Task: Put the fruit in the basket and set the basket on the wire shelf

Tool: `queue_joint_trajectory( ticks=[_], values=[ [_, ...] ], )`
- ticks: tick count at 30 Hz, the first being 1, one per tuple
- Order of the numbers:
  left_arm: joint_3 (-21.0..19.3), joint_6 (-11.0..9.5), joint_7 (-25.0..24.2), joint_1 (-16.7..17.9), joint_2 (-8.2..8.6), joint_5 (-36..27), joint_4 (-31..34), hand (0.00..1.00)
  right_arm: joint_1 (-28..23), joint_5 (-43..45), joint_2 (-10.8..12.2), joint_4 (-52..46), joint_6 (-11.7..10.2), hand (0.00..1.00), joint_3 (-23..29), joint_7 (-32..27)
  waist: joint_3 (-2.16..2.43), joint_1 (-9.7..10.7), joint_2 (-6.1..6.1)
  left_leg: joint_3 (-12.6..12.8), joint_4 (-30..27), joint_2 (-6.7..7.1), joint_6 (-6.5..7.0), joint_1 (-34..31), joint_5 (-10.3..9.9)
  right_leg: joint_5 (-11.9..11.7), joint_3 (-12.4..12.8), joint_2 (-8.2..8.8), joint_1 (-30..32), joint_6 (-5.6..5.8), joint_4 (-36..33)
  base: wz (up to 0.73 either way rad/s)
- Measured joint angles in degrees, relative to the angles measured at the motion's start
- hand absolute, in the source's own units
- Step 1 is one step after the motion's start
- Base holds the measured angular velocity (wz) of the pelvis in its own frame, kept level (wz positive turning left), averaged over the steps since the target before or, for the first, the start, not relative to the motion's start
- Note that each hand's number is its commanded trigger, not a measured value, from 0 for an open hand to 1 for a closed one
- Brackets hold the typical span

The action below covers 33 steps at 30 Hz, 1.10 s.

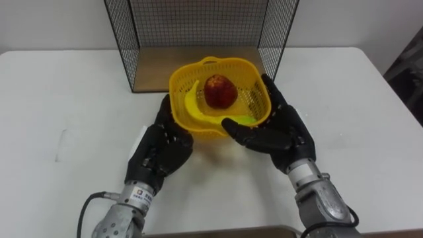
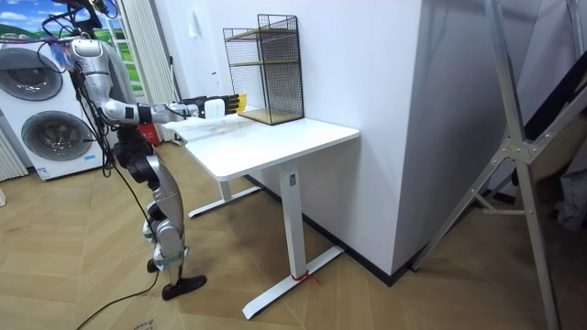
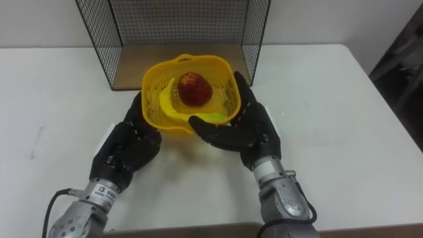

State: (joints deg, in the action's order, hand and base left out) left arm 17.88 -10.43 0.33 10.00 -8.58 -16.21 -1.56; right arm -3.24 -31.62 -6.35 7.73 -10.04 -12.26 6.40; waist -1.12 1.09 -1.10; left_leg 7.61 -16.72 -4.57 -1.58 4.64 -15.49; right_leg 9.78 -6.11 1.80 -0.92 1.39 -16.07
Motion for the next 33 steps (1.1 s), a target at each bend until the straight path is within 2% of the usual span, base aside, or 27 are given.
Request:
queue_joint_trajectory(
  ticks=[2, 4, 5, 6, 7, 8, 10, 11, 12, 13, 14, 15, 16, 17, 18, 19, 20, 21, 23, 24, 26, 28, 29, 30, 31, 32, 33],
  values=[
    [-0.7, 0.0, 0.0, -0.1, 0.05, 0.1, 0.5, 0.00, 0.0, -0.1, 0.0, 0.0, 0.0, 0.00, 0.0, 0.0, 0.01, -0.1, -0.03, -0.1, -3.2, -0.84, -0.33, -1.3, -1.8, 1.2, -0.8, -0.44, 0.8, -0.80, -2.1, -0.04],
    [-1.7, 0.0, 0.0, -0.5, 0.16, 0.1, 0.7, 0.00, 0.0, -0.1, 0.2, 0.0, 0.0, 0.00, -0.2, 0.0, 0.04, -0.2, -0.09, -0.3, -10.5, -2.42, -1.16, -4.1, -5.0, 4.6, -1.0, -1.08, 3.4, -1.61, -8.4, -0.08],
    [-1.9, 0.0, 0.0, -0.5, 0.16, 0.1, 0.7, 0.00, 0.0, -0.1, 0.2, 0.0, 0.0, 0.00, -0.3, 0.0, 0.00, -0.4, -0.01, -0.4, -12.4, -2.93, -1.42, -4.5, -5.8, 5.4, -1.2, -1.27, 3.9, -1.88, -9.7, -0.08],
    [-2.2, 0.0, 0.0, -0.5, 0.14, 0.1, 0.7, 0.00, -0.1, -0.1, 0.2, 0.1, 0.0, 0.00, -0.3, 0.1, 0.12, -0.7, -0.23, -0.7, -16.4, -3.76, -1.96, -5.9, -6.9, 7.5, -1.3, -1.57, 5.1, -2.42, -12.7, -0.07],
    [-2.4, 0.0, 0.0, -0.5, 0.14, 0.0, 0.8, 0.00, -0.1, -0.1, 0.1, 0.1, 0.0, 0.00, -0.3, 0.2, 0.18, -1.5, -0.59, -1.0, -21.2, -4.40, -2.17, -7.6, -7.1, 9.5, -1.0, -1.92, 6.0, -2.81, -15.4, -0.08],
    [-2.4, 0.0, 0.0, -0.5, 0.18, -0.1, 0.8, 0.00, -0.1, -0.1, 0.1, 0.1, 0.0, 0.00, -0.3, 0.2, 0.14, -1.6, -0.54, -1.5, -23.6, -4.83, -2.13, -8.4, -7.1, 10.4, -1.0, -2.21, 6.1, -3.20, -16.3, -0.13],
    [-2.4, 0.0, 0.0, -0.5, 0.13, 0.0, 0.8, 0.00, -0.1, -0.5, -0.2, 0.1, 0.0, 0.00, -0.4, 0.6, 0.14, -2.1, -0.12, -3.2, -31.1, -6.07, -1.80, -10.9, -5.4, 11.8, 0.1, -3.11, 5.6, -4.32, -18.6, -0.17],
    [-2.6, 0.0, 0.0, -0.5, 0.11, 0.0, 0.8, 0.00, -0.1, -0.5, 0.1, 0.1, 0.0, 0.00, -0.4, 0.8, 0.07, -2.1, -0.31, -3.4, -32.1, -6.05, -1.74, -11.6, -4.4, 12.0, 0.4, -3.09, 5.4, -4.54, -18.9, -0.04],
    [-3.2, 0.0, -0.2, -0.5, 0.16, 0.0, 0.8, 0.00, -0.1, -0.5, 0.3, 0.1, 0.1, 0.00, -0.4, 0.8, 0.03, -1.9, -1.16, -4.1, -33.5, -5.21, -1.32, -13.4, -3.3, 12.2, 1.1, -2.90, 4.8, -5.02, -18.9, 0.27],
    [-3.1, 0.0, -0.6, -1.0, 0.23, 0.0, 0.8, 0.00, -0.1, -1.2, 0.0, 0.1, -0.1, 0.00, 0.2, 0.8, 0.06, -1.1, -1.73, -4.7, -30.2, -2.10, -0.72, -15.5, -3.8, 12.2, 2.7, -2.80, 5.0, -5.28, -18.6, 0.38],
    [-2.8, 0.0, -0.7, -1.4, 0.56, 0.0, 0.8, 0.00, -0.1, -2.0, -0.3, 0.1, -0.1, 0.00, 0.5, 0.8, -0.05, -1.2, -1.99, -4.6, -27.8, -0.47, -0.50, -16.8, -3.9, 12.3, 3.9, -2.70, 5.1, -5.31, -18.6, 0.28],
    [-2.3, -0.1, -0.7, -1.6, 1.29, 0.0, 1.0, 0.00, -0.1, -2.7, -0.6, 0.1, -0.1, 0.00, 0.5, 0.8, -0.14, -1.7, -2.17, -4.0, -22.6, 2.23, -0.27, -18.7, -3.4, 12.3, 5.9, -2.58, 5.1, -5.29, -18.2, -0.17],
    [-2.3, -0.1, -0.7, -1.6, 1.59, 0.0, 1.0, 0.00, -0.1, -3.2, -0.6, 0.2, 0.0, 0.00, 0.1, 0.8, -0.05, -3.0, -2.02, -3.2, -16.0, 3.61, 0.13, -19.5, -1.1, 12.3, 7.1, -2.41, 4.9, -5.20, -17.7, -0.39],
    [-2.4, -0.3, -0.7, -1.6, 1.65, -0.1, 1.0, 0.00, -0.1, -3.5, -0.6, 0.2, 0.0, 0.00, -0.2, 0.7, 0.10, -3.6, -1.97, -3.1, -13.6, 3.72, 0.78, -19.8, 1.3, 12.3, 7.4, -2.33, 4.8, -5.06, -17.6, -0.64],
    [-2.5, -0.7, -0.7, -1.6, 1.17, -0.6, 1.0, 0.00, -0.1, -3.9, -0.3, 0.4, 0.0, 0.00, -0.7, 0.7, 0.48, -4.5, -2.07, -3.5, -11.5, 3.85, 0.92, -19.5, 4.8, 12.5, 7.4, -2.13, 4.4, -4.81, -17.3, -0.37],
    [-2.6, -0.9, -0.7, -1.6, 0.62, -0.7, 1.0, 0.00, -0.1, -4.2, -0.2, 0.5, 0.0, 0.00, -1.1, 0.7, 1.13, -4.1, -1.77, -4.0, -10.7, 4.20, 1.68, -18.7, 6.3, 12.2, 7.1, -2.15, 3.4, -4.13, -15.9, -0.21],
    [-2.6, -1.0, -0.7, -1.7, 0.54, -0.7, 1.1, 0.00, -0.1, -4.3, -0.3, 0.5, -0.1, 0.00, -1.1, 0.7, 1.10, -4.0, -1.99, -3.9, -10.4, 4.21, 1.86, -18.2, 6.9, 12.0, 7.0, -2.12, 2.8, -4.06, -15.3, 0.05],
    [-2.4, -1.0, -0.7, -1.6, 0.57, -0.7, 1.1, 0.00, -0.1, -4.3, -0.4, 0.5, -0.3, 0.00, -1.1, 0.7, 1.01, -3.5, -2.26, -4.0, -10.3, 4.43, 2.72, -17.7, 8.5, 11.9, 7.0, -2.11, 1.8, -4.23, -14.2, 0.00],
    [-2.4, -1.0, -0.7, -1.6, 0.48, -0.6, 1.1, 0.00, 0.0, -4.2, -0.5, 0.4, -0.3, 0.00, -1.1, 0.8, 1.12, -3.2, -2.85, -3.9, -10.9, 5.09, 3.58, -17.6, 7.5, 12.2, 7.1, -1.52, 1.1, -3.78, -13.5, 0.00],
    [-2.4, -1.0, -0.7, -1.6, 0.40, -0.6, 1.1, 0.00, 0.1, -4.2, -0.7, 0.4, -0.4, 0.00, -1.1, 0.8, 0.96, -3.0, -2.87, -3.5, -11.4, 5.46, 4.09, -17.6, 6.9, 12.6, 6.9, -0.86, 0.8, -3.46, -13.3, 0.00],
    [-2.5, -1.0, -0.7, -1.6, 0.40, -0.4, 1.2, 0.00, 0.1, -3.9, -0.7, 0.4, -0.4, 0.00, -1.0, 0.8, 0.50, -3.0, -2.17, -3.1, -13.0, 5.56, 4.69, -17.7, 5.2, 13.0, 6.9, -0.48, -0.1, -2.99, -12.5, -0.04],
    [-2.5, -1.0, -0.7, -1.8, 0.49, -0.5, 1.3, 0.00, 0.1, -3.7, -0.7, -0.2, -0.4, 0.00, -1.1, 0.8, 0.46, -2.8, -2.40, -2.9, -14.3, 7.27, 5.48, -18.0, 2.7, 15.1, 6.9, 1.25, 0.0, -2.09, -14.0, 0.03],
    [-2.5, -1.0, -0.7, -1.8, 0.56, -0.6, 1.3, 0.00, 0.1, -3.7, -0.7, -0.4, -0.4, 0.00, -1.0, 0.8, 0.45, -2.8, -2.59, -2.7, -14.6, 7.85, 5.80, -18.0, 2.2, 15.8, 6.8, 1.94, 0.1, -1.74, -14.8, 0.11],
    [-2.5, -1.0, -0.7, -1.8, 0.69, -0.6, 1.6, 0.00, 0.1, -3.7, -0.9, -1.0, -0.4, 0.00, -1.0, 0.7, 0.49, -3.0, -2.81, -2.3, -15.4, 8.87, 6.42, -18.0, 1.0, 17.0, 5.9, 3.37, 0.8, -0.42, -18.1, 0.04],
    [-2.6, -1.0, -0.7, -1.8, 0.76, -0.5, 2.0, 0.00, 0.6, -3.7, -0.8, -1.0, -0.4, 0.00, -1.0, 0.6, 0.47, -2.9, -2.88, -1.4, -16.4, 9.32, 6.97, -17.9, 0.0, 17.1, 4.5, 4.83, 2.9, -0.01, -23.3, 0.00],
    [-2.7, -1.1, -0.7, -1.8, 0.79, -0.5, 2.3, 0.00, 0.8, -3.7, -0.8, -1.0, -0.5, 0.00, -1.0, 0.6, 0.43, -3.1, -2.95, -0.8, -16.9, 9.45, 7.28, -17.7, -0.5, 16.8, 4.0, 5.67, 4.0, 0.51, -26.4, -0.10],
    [-3.0, -1.2, -0.7, -1.9, 0.82, -0.6, 2.7, 0.00, 1.1, -3.7, -0.8, -1.0, -0.5, 0.00, -1.1, 0.6, 0.22, -3.3, -3.09, 0.2, -17.9, 9.60, 7.86, -17.2, -1.1, 15.8, 2.6, 7.26, 5.6, 1.69, -30.8, -0.07]
  ],
)
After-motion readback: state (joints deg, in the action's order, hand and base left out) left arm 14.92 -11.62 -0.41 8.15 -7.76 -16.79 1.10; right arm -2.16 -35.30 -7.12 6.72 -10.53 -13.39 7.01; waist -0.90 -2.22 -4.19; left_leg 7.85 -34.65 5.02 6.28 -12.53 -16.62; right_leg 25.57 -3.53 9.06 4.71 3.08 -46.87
